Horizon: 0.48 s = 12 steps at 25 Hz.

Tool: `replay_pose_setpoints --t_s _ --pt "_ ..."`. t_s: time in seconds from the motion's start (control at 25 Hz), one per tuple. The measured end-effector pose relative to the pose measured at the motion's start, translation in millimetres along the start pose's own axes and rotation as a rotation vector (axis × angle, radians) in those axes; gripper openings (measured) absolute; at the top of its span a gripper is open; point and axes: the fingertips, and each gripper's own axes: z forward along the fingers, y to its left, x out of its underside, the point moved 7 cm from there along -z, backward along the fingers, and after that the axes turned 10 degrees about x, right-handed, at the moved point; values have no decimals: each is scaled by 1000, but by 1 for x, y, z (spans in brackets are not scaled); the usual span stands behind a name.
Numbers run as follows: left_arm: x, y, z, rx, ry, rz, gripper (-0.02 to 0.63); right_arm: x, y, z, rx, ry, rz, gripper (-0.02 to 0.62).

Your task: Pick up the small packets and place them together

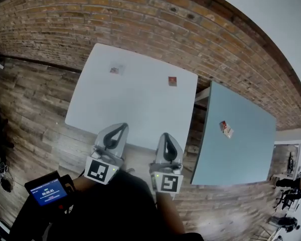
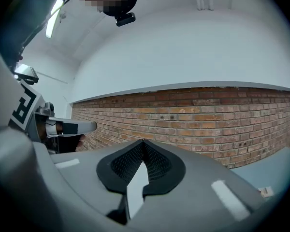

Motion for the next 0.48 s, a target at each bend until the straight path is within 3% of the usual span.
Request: replay_pose_setpoints --t_s 0.48 --pt "-1 86 84 68 13 8 0 1 4 104 116 36 -61 3"
